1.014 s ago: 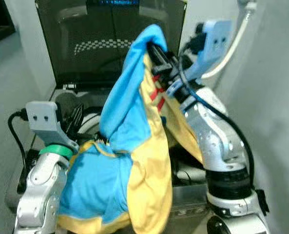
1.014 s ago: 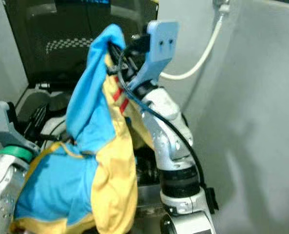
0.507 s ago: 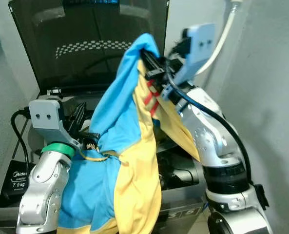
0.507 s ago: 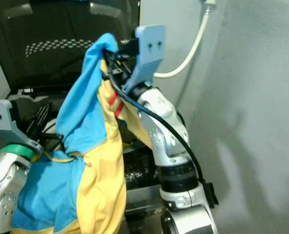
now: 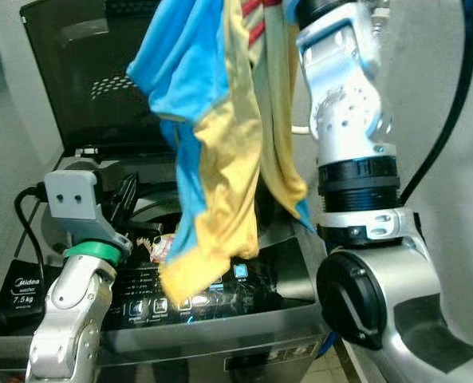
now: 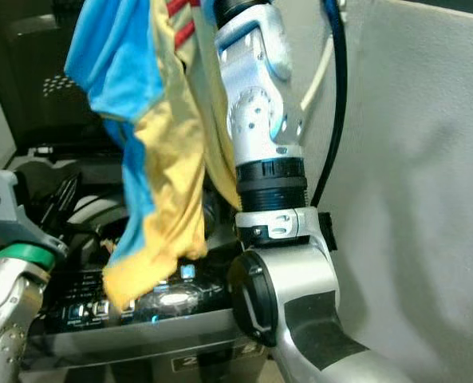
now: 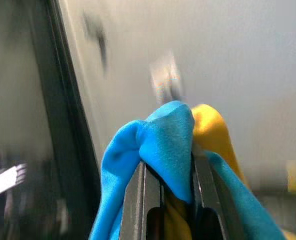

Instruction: Clothes washing

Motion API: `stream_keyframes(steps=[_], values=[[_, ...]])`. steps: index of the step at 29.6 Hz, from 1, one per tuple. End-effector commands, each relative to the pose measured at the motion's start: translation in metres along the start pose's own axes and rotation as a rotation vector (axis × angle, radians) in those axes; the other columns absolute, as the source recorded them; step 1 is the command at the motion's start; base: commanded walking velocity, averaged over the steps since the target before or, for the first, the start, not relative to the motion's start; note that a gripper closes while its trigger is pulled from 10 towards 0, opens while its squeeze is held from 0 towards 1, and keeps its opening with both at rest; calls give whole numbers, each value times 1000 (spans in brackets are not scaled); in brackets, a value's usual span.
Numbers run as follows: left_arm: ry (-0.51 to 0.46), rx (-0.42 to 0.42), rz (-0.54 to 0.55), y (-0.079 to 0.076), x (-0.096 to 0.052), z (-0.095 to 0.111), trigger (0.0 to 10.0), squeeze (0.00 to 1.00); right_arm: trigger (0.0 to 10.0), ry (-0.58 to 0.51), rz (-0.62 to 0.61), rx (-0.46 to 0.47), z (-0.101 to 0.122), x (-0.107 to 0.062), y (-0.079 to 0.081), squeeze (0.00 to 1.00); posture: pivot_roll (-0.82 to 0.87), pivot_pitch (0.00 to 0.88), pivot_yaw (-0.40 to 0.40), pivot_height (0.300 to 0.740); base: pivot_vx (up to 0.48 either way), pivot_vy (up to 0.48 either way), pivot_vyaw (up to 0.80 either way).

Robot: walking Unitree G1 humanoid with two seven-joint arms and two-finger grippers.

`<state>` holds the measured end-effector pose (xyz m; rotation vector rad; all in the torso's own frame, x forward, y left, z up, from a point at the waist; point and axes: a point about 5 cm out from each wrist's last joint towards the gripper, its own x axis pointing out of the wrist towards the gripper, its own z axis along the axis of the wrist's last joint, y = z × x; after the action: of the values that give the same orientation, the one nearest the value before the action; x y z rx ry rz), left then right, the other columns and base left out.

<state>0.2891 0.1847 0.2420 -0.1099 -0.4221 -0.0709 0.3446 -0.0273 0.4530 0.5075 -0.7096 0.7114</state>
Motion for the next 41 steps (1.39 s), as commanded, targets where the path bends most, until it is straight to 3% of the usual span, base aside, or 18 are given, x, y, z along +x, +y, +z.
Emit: stream_keyframes(steps=[1,2,9,11,13,14,15,17,18,21,22,25,28,29,31,39,40,41], values=[[-2,14,9,1,-3,0,10000,0,10000,171,55,-24,-39,-7,10,0,51,25,32,740,0,0,0],[-2,14,6,1,-3,0,10000,0,10000,262,92,-55,-61,-17,13,0,51,27,33,740,0,0,0],[-2,17,-1,0,-3,0,10000,0,10000,428,218,4,-104,-44,27,0,48,26,39,740,0,0,0],[1,16,-9,-1,-3,0,10000,0,10000,605,303,-97,-142,-69,26,0,47,28,46,740,0,0,0],[1,16,-9,-1,-3,0,10000,0,10000,605,303,-97,-142,-69,26,0,47,28,46,740,0,0,0],[2,16,-12,-2,-3,-1,10000,0,10000,664,328,-150,-155,-80,24,0,48,30,48,740,0,0,0],[2,16,-12,-2,-3,-1,10000,0,10000,664,328,-150,-155,-80,24,0,48,30,48,740,0,0,0],[10,15,-27,-4,-2,-1,10000,0,10000,809,263,-268,-178,-101,5,0,49,34,51,740,0,0,0],[21,13,-40,-4,-2,-2,10000,0,10000,879,235,-280,-183,-107,-2,0,47,38,55,740,0,0,0],[34,12,-54,-5,-3,-3,10000,0,10000,941,221,-280,-187,-113,-7,0,44,40,59,740,0,0,0],[53,13,-72,-7,-4,-6,10000,0,10000,1018,246,-281,-191,-121,-10,0,41,42,65,740,0,0,0],[66,14,-91,-9,-5,-8,10000,0,10000,1062,252,-300,-195,-128,-14,0,42,46,67,740,0,0,0],[81,14,-125,-14,-5,-10,10000,0,10000,1023,57,-293,-191,-126,-33,0,43,48,69,740,0,0,0],[87,14,-135,-15,-5,-11,10000,0,10000,983,-49,-276,-185,-122,-43,1000,45,50,74,740,0,0,0],[93,14,-144,-15,-5,-11,10000,0,10000,950,-131,-233,-179,-118,-52,1000,45,50,74,740,0,0,0],[118,12,-169,-16,-7,-13,10000,0,10000,960,-139,-127,-164,-110,-58,1000,50,54,87,740,0,0,0],[125,13,-173,-16,-8,-14,10000,0,10000,953,-149,-124,-158,-108,-62,0,53,58,95,740,0,0,0],[125,13,-173,-16,-8,-14,10000,0,10000,953,-149,-124,-158,-108,-62,0,53,58,95,740,0,0,0]])
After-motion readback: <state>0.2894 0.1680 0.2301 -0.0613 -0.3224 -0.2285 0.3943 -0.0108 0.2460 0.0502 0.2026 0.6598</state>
